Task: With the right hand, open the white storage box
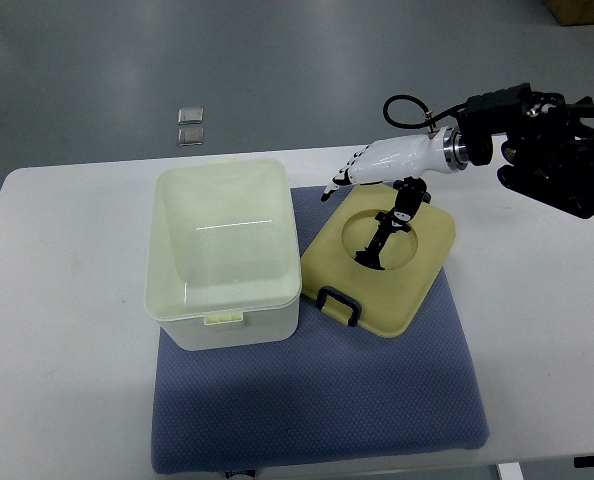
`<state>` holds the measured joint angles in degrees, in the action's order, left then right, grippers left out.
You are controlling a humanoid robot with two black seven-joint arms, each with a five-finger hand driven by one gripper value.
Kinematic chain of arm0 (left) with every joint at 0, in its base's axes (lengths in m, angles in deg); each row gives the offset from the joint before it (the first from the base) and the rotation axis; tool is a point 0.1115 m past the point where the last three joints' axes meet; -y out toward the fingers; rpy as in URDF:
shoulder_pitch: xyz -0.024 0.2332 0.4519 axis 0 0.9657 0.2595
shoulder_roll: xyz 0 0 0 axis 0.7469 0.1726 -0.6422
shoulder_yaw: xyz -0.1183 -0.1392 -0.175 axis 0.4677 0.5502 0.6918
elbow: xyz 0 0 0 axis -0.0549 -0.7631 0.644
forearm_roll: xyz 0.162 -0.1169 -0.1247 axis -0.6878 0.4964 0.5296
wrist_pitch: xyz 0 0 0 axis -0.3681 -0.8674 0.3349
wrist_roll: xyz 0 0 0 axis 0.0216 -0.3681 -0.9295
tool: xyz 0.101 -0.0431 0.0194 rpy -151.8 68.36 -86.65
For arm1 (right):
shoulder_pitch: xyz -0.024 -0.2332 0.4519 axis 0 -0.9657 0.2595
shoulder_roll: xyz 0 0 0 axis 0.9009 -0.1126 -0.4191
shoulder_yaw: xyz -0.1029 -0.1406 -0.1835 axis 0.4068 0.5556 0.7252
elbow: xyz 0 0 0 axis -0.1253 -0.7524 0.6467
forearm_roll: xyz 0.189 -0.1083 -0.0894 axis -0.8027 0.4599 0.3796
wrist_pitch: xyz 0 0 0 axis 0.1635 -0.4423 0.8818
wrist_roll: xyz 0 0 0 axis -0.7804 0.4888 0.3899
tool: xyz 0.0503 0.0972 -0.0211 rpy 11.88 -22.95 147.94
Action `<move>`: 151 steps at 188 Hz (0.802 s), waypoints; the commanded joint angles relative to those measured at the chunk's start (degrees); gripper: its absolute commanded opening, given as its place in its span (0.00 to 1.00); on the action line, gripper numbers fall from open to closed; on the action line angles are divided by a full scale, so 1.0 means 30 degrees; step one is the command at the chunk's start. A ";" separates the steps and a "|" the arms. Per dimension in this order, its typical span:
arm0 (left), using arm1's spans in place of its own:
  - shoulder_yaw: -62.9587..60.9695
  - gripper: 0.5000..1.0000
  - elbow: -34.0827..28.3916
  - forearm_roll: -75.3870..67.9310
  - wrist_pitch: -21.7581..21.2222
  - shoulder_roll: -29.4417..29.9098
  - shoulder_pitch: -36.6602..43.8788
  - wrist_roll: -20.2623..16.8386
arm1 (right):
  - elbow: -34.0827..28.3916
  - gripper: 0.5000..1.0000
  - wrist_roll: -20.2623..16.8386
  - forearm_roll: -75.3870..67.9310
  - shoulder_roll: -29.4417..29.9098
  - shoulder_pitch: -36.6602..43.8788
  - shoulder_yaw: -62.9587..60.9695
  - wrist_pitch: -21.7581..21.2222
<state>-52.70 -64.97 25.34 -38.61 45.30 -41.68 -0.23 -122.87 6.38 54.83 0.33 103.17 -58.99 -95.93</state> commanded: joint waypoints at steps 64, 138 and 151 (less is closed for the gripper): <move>-0.0001 1.00 0.0000 0.0000 0.0001 0.0000 0.0000 0.0000 | 0.0030 0.82 0.0000 -0.4157 -0.0258 0.0580 -0.0813 -0.7081; -0.0001 1.00 0.0000 0.0000 -0.0028 0.0000 0.0000 0.0000 | 0.0322 0.82 -0.0504 -0.9927 -0.1284 0.1049 -0.2337 -0.8964; -0.0001 1.00 0.0000 0.0000 0.0001 0.0000 0.0000 0.0000 | 0.0792 0.82 -0.1237 -1.1834 -0.1372 0.0873 -0.2571 -0.8964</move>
<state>-52.72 -64.97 25.34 -38.61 45.30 -41.69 -0.23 -122.08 5.22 26.77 -3.31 106.42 -65.91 -122.82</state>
